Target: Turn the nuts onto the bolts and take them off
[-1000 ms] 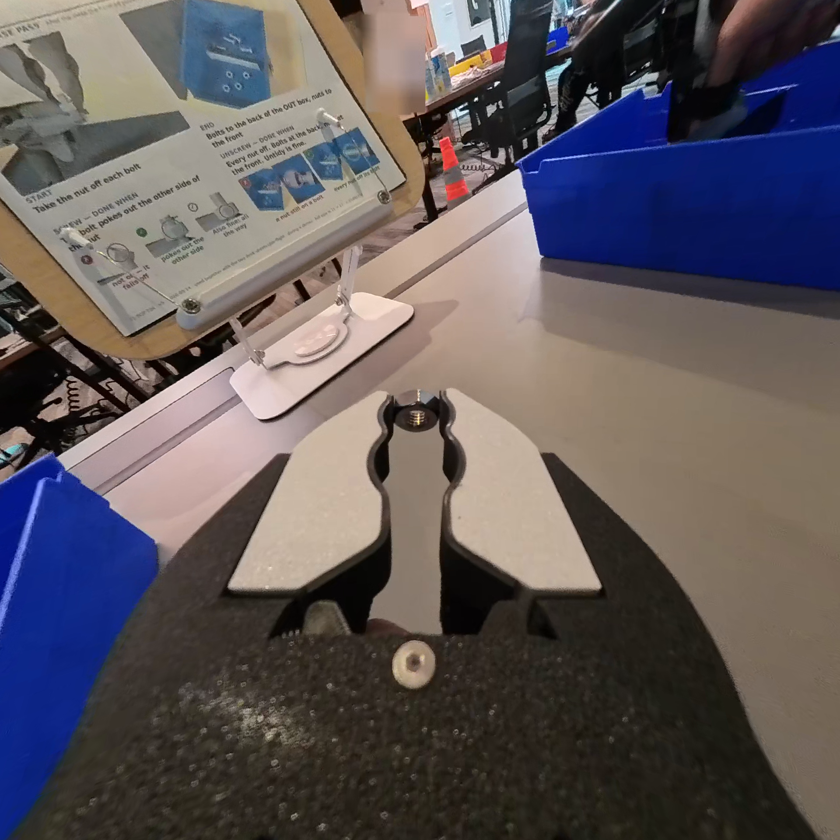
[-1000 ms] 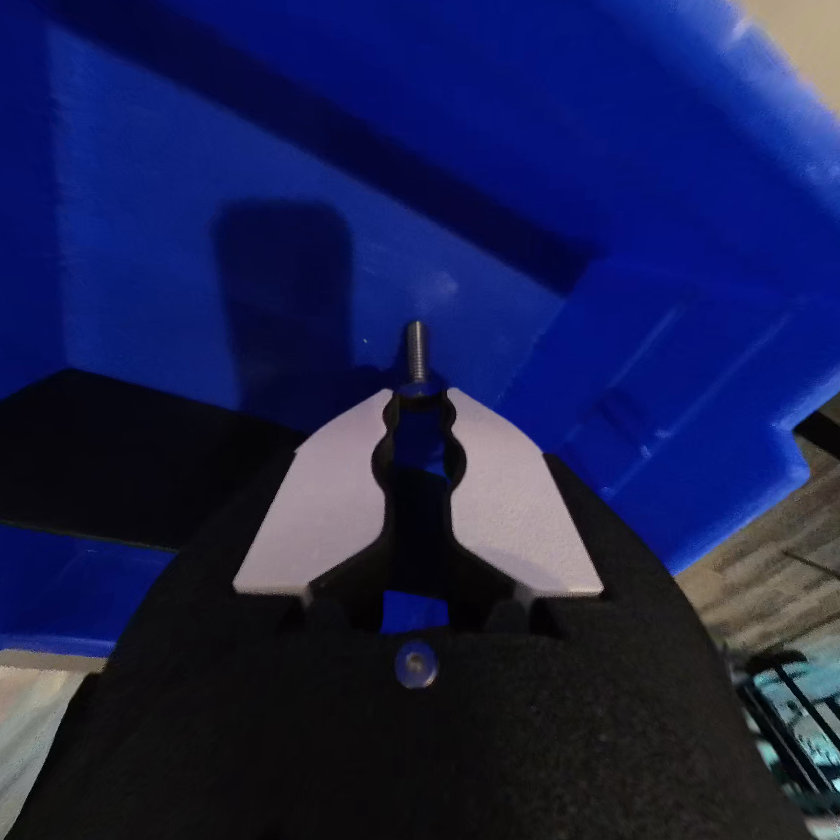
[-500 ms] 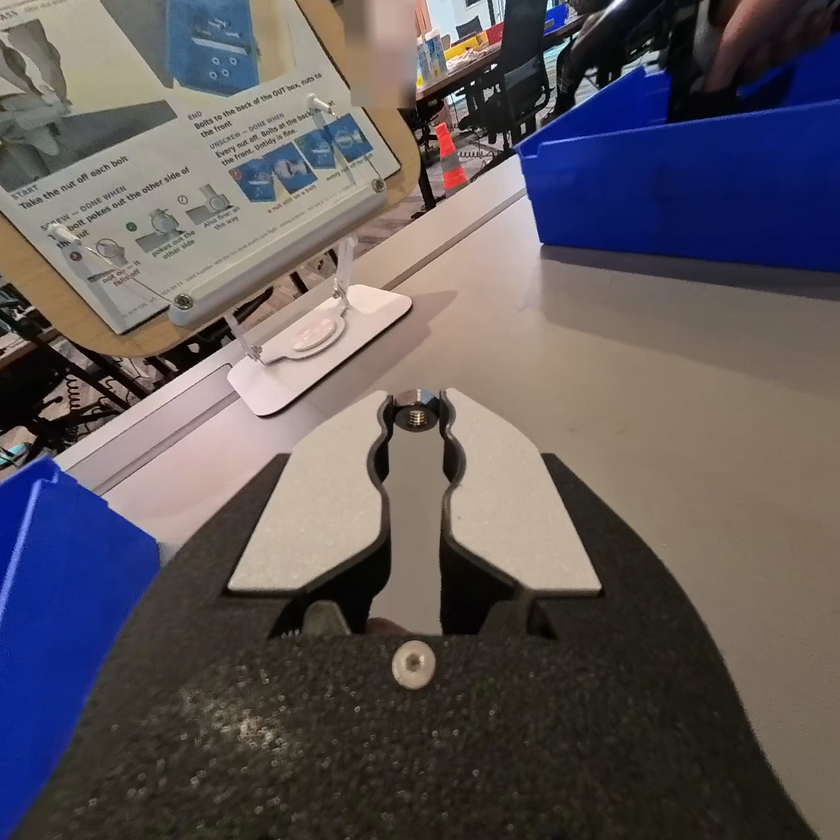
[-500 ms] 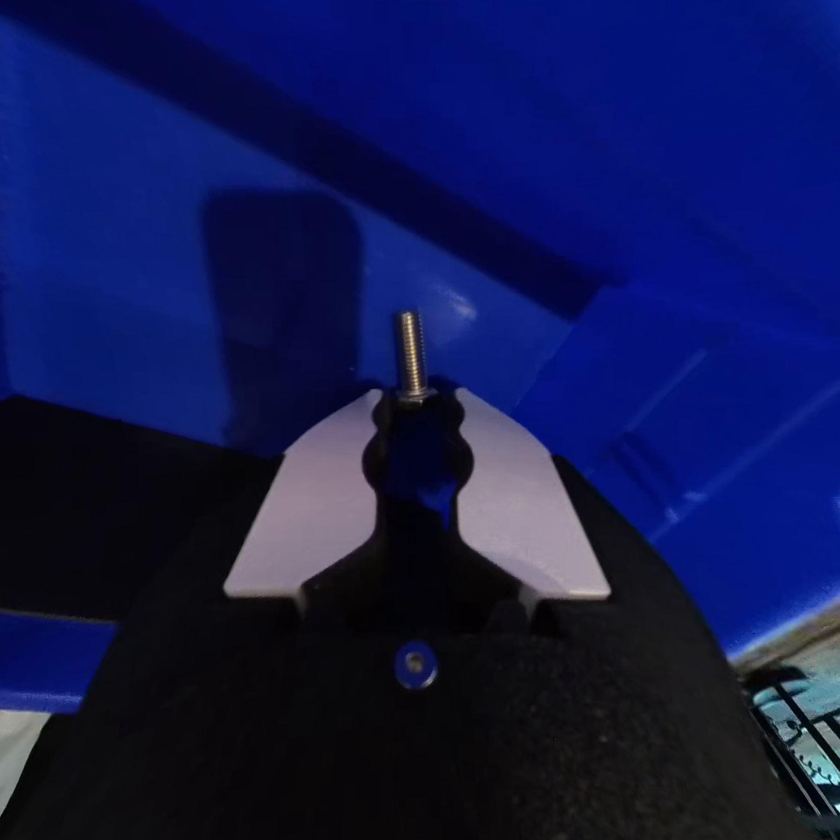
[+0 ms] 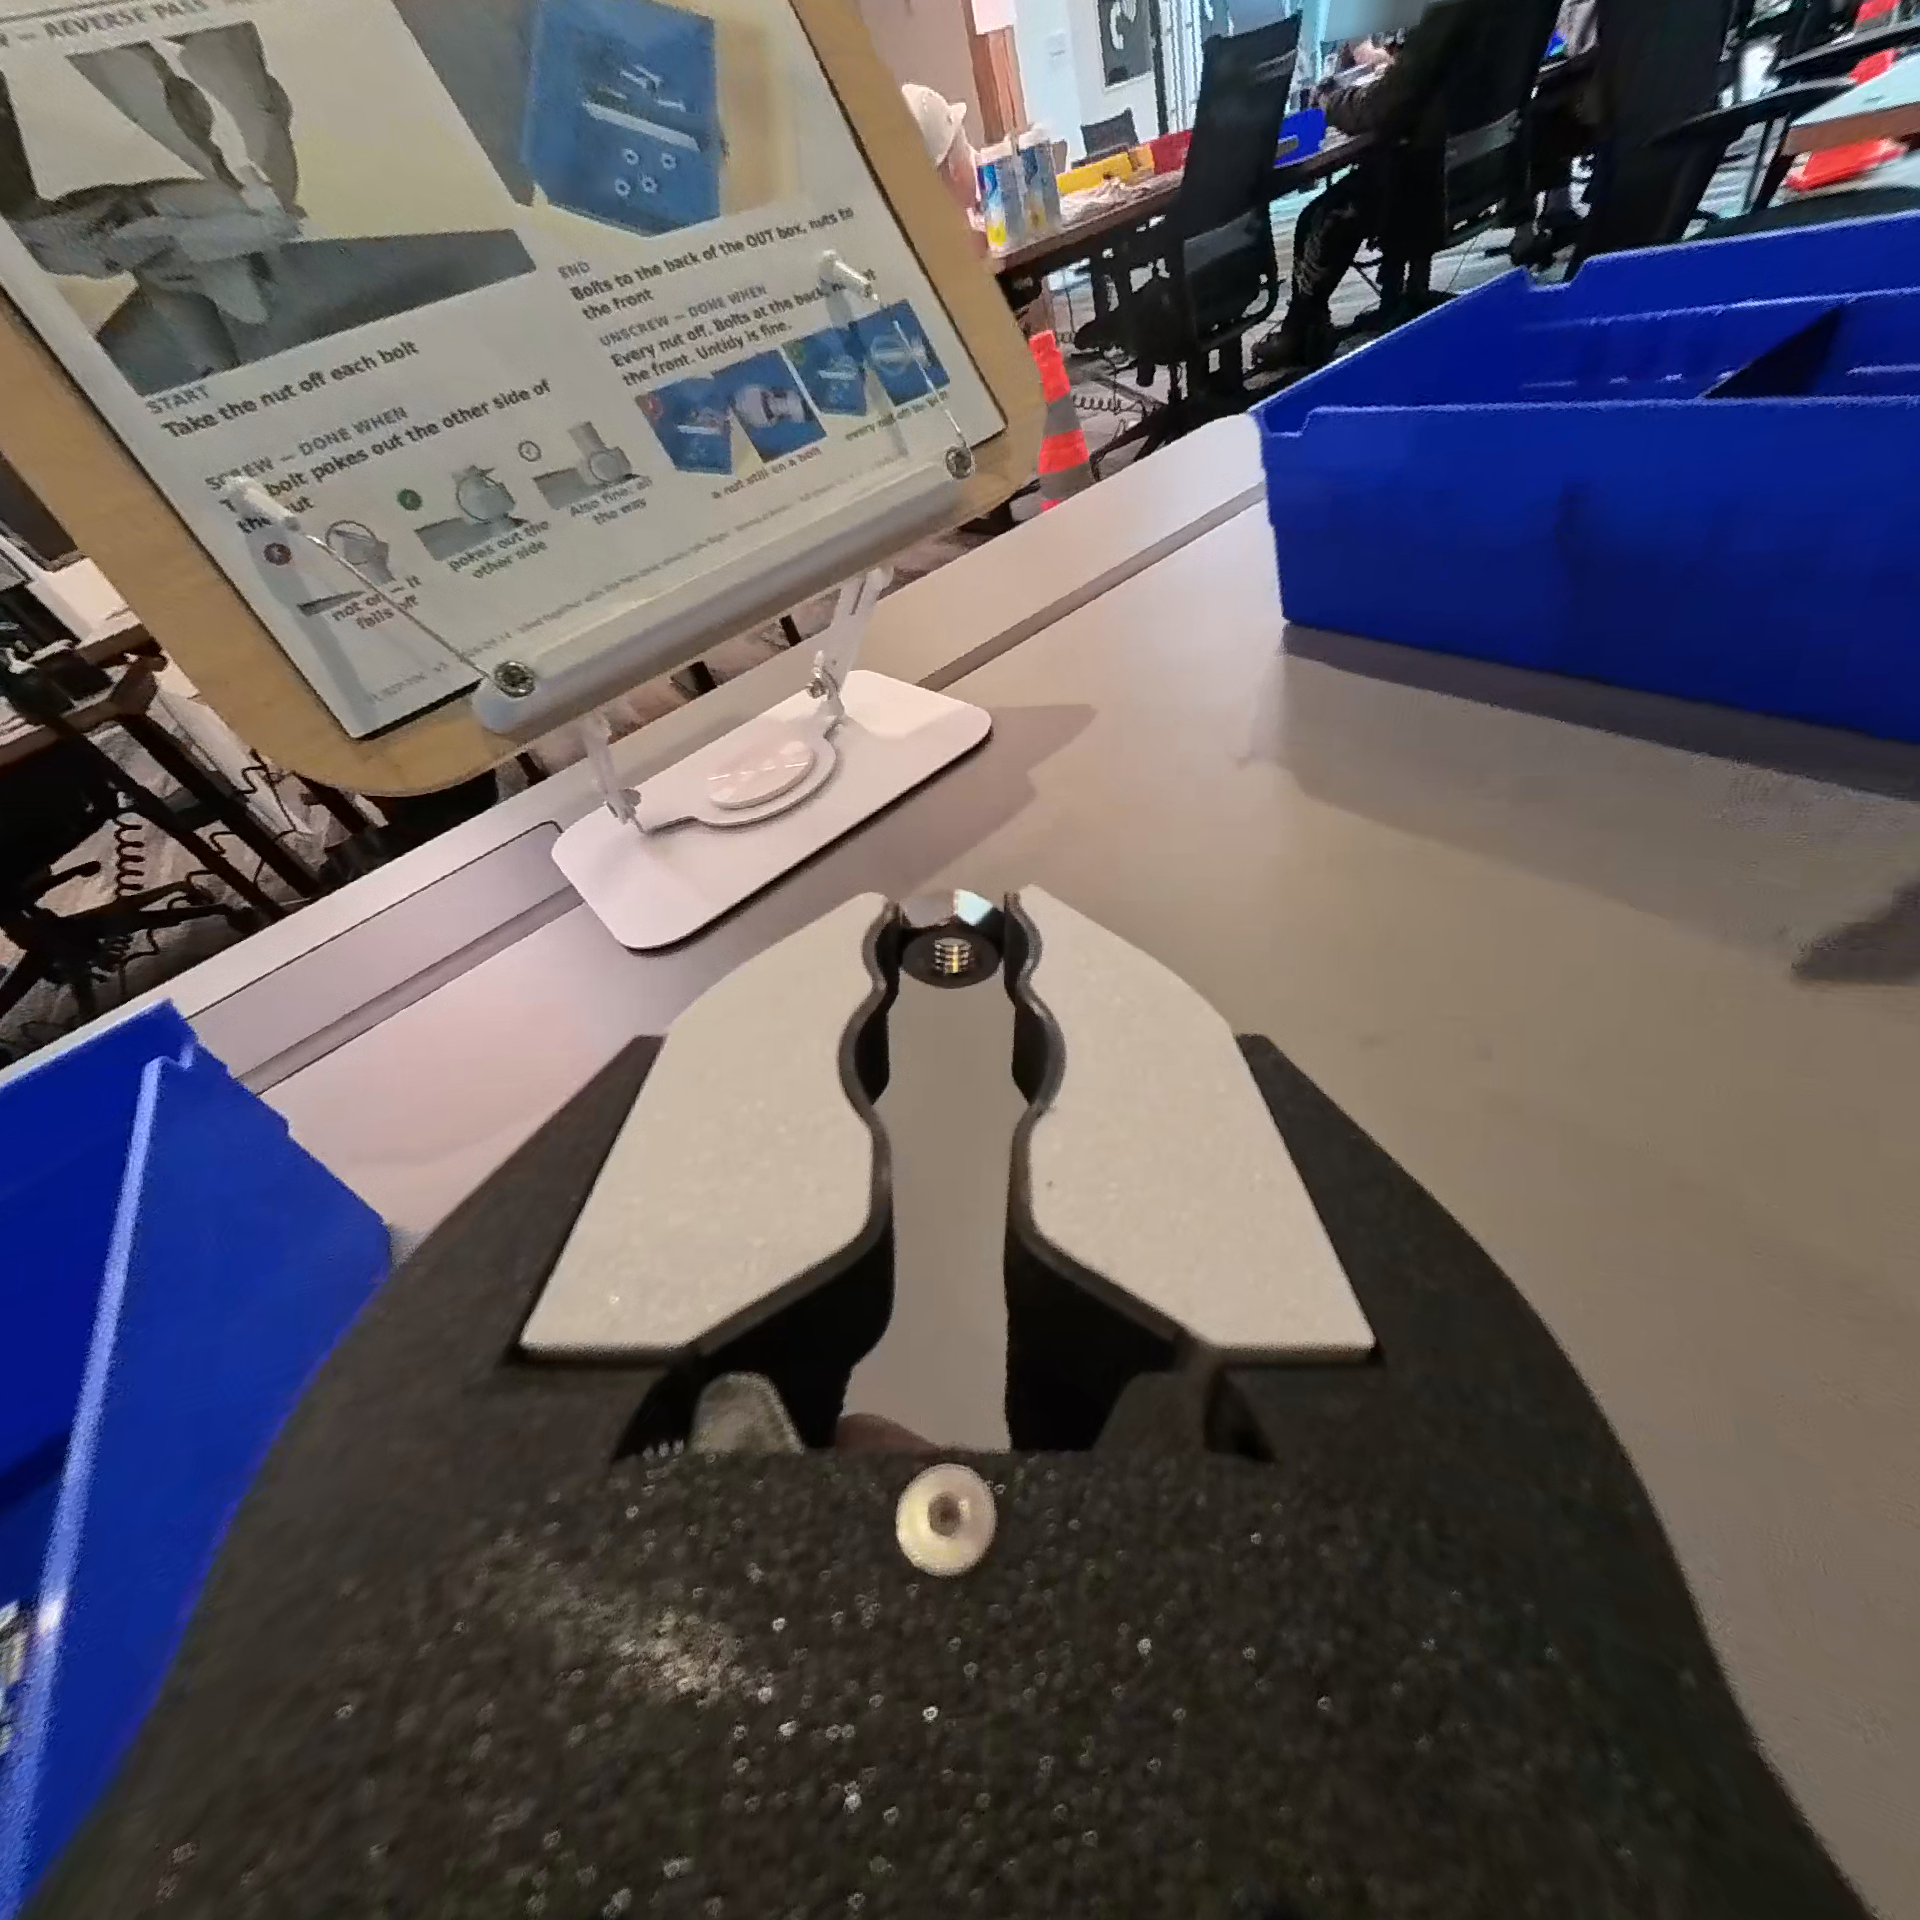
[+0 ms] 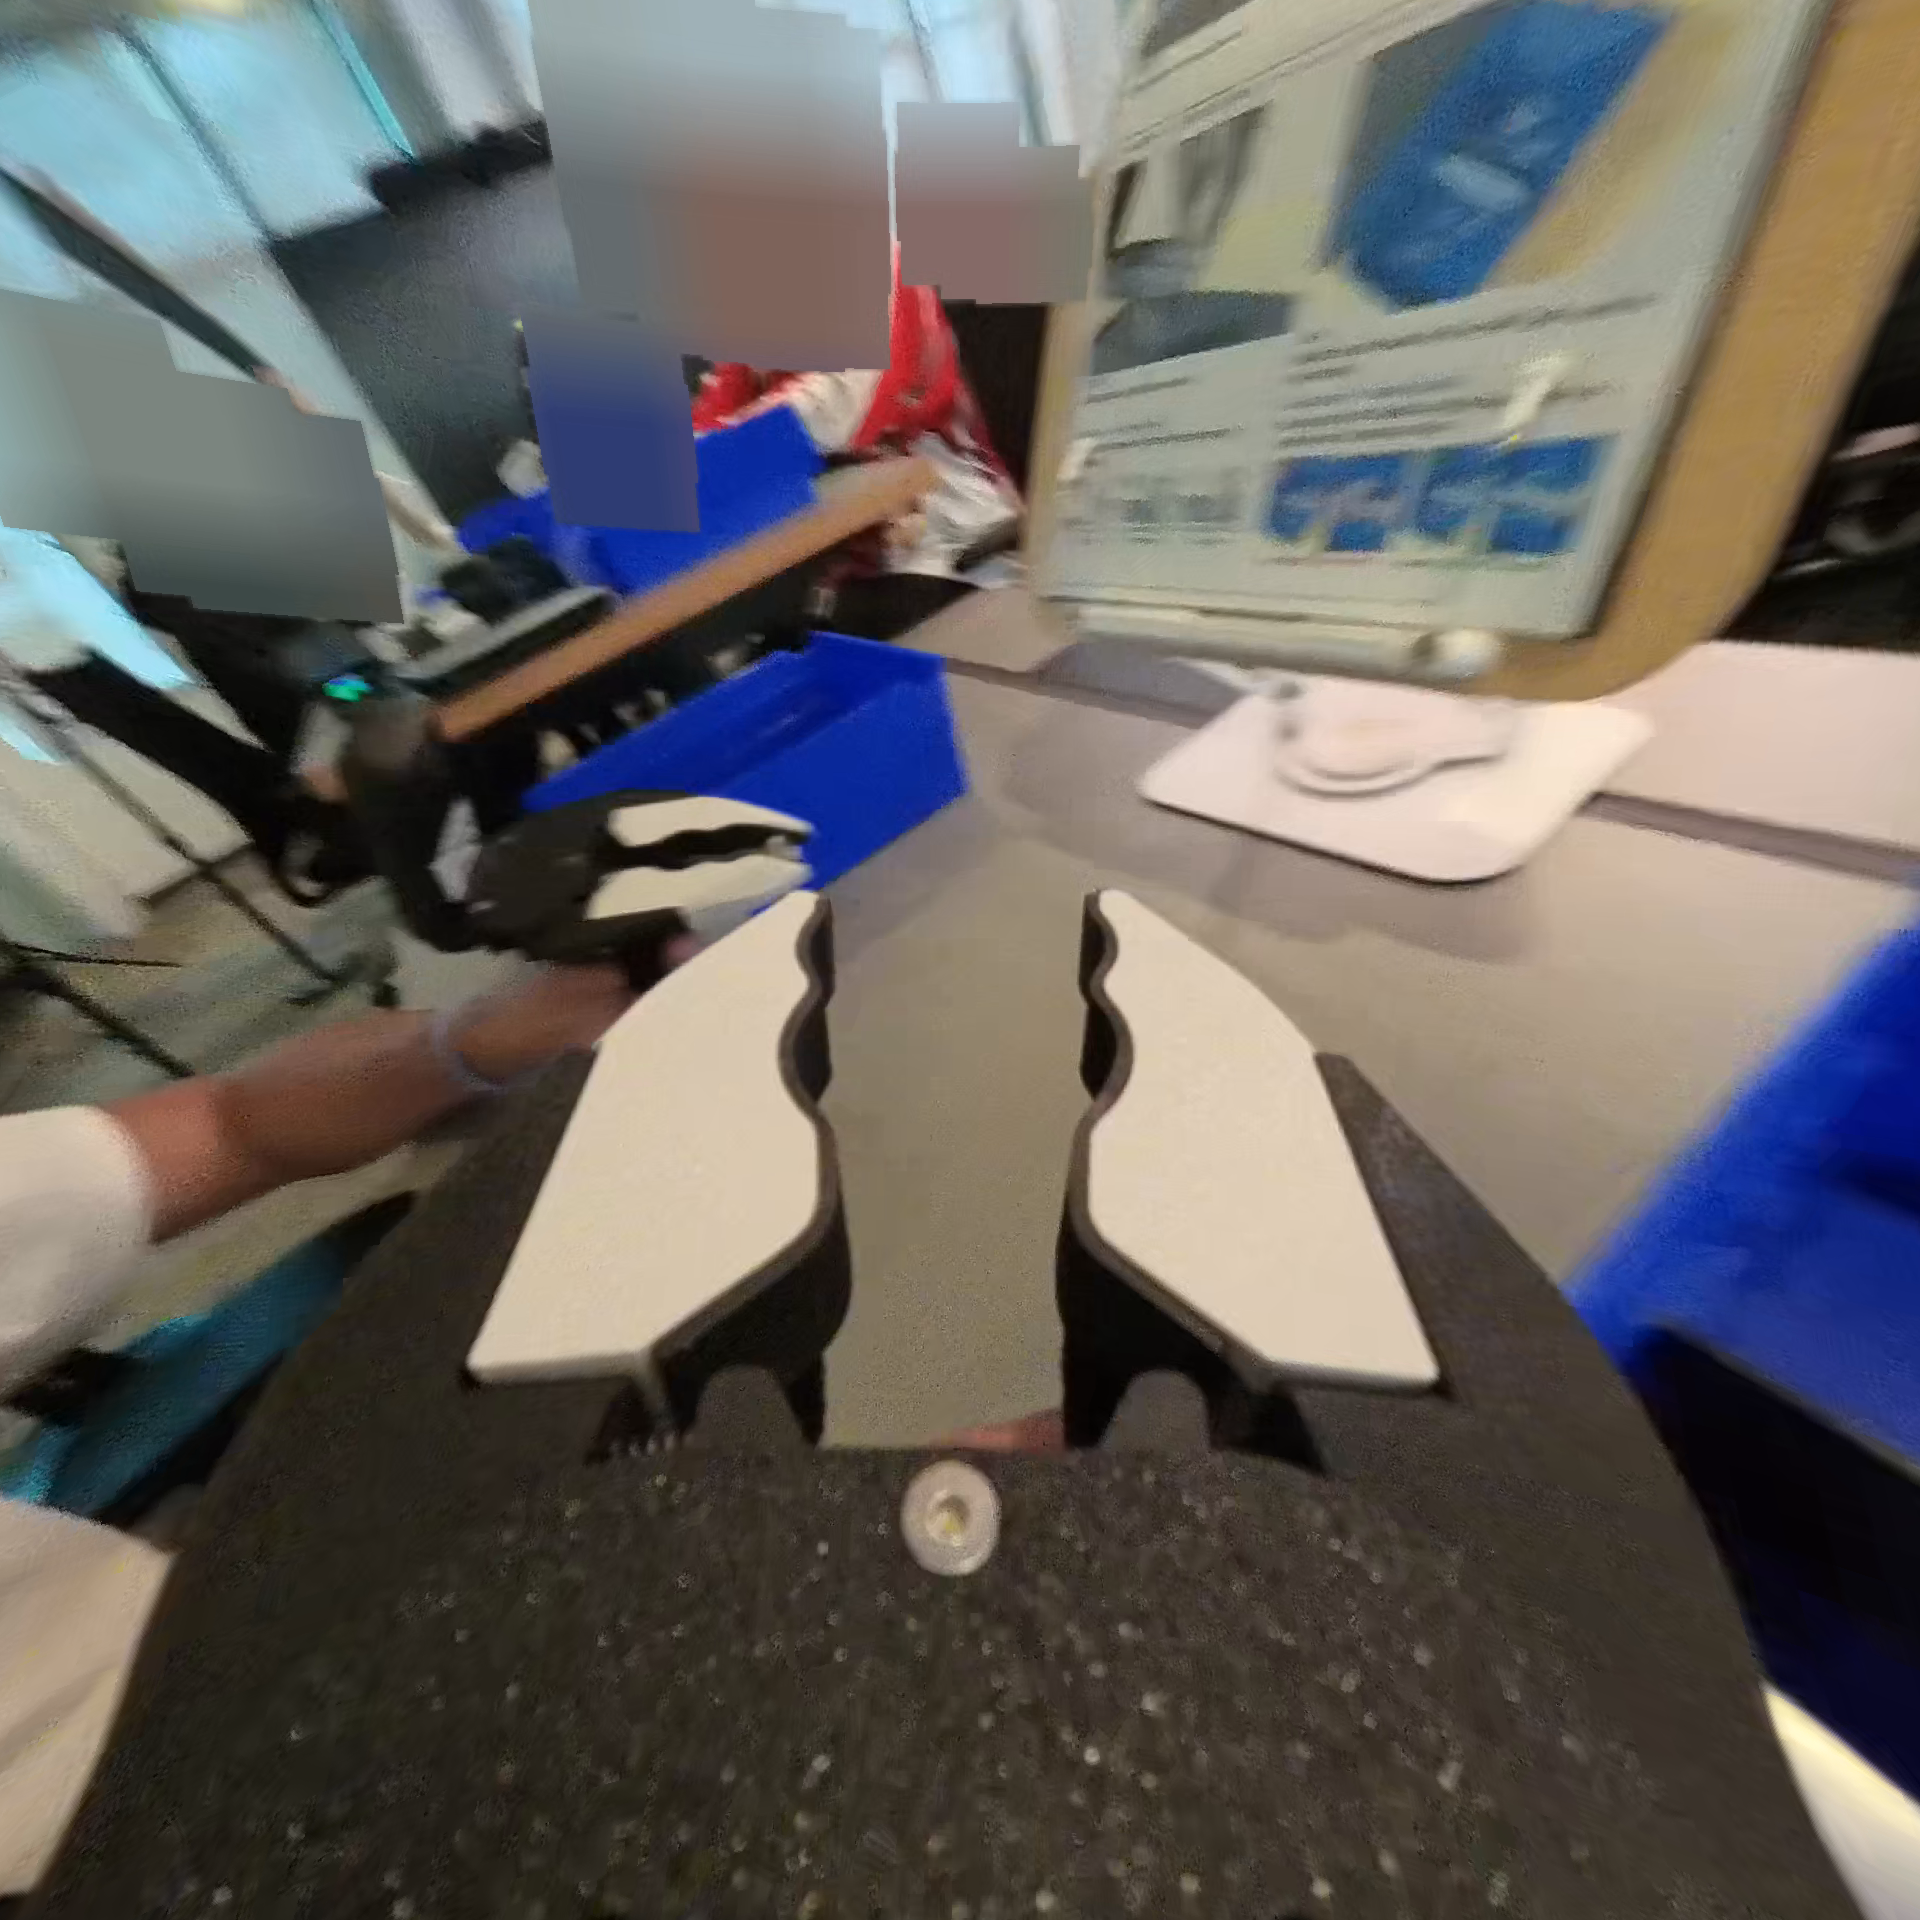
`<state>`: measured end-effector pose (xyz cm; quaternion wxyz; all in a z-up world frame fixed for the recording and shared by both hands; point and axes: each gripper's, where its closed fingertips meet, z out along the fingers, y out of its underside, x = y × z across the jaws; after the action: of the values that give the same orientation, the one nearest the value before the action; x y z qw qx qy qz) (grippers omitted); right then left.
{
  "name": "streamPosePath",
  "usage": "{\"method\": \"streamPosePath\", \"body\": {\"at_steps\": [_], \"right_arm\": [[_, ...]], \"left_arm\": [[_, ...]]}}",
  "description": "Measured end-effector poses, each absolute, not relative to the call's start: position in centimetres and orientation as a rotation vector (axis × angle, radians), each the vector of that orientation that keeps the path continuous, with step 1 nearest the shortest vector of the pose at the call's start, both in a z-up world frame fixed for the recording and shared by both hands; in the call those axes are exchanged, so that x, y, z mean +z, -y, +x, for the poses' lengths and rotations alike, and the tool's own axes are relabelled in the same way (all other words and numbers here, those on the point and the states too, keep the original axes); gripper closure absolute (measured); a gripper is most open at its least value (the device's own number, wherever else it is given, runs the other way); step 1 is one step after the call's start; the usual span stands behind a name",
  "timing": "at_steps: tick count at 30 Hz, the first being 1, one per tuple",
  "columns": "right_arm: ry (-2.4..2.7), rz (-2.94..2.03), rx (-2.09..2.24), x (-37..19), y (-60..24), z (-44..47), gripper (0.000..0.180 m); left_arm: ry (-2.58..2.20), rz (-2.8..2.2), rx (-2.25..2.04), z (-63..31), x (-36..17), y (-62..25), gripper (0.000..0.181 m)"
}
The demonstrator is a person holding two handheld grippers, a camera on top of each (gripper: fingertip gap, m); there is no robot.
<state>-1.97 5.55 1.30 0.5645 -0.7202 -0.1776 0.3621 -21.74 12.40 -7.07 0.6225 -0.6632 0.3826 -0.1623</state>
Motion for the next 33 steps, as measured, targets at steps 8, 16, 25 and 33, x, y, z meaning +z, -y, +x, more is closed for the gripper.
{"method": "streamPosePath", "body": {"at_steps": [8,16,25,33], "right_arm": [[0.546,-1.668,0.939,-4.5,-2.9,-7.5,0.139],[0.588,-1.717,0.943,-6.6,-2.5,-8.1,0.143],[0.701,-1.767,0.909,-7.4,-1.6,-9.5,0.143],[0.769,-1.792,0.882,-8.0,-0.7,-10.1,0.143]], "left_arm": [[-0.967,-1.478,-0.422,-20.9,-7.1,-11.7,0.163],[-1.231,-1.735,-0.522,-19.4,-11.7,-10.4,0.163],[-1.764,-2.191,-0.243,-17.9,-16.3,-11.3,0.162],[-1.948,-2.362,-0.183,-16.1,-19.0,-11.9,0.162]]}}
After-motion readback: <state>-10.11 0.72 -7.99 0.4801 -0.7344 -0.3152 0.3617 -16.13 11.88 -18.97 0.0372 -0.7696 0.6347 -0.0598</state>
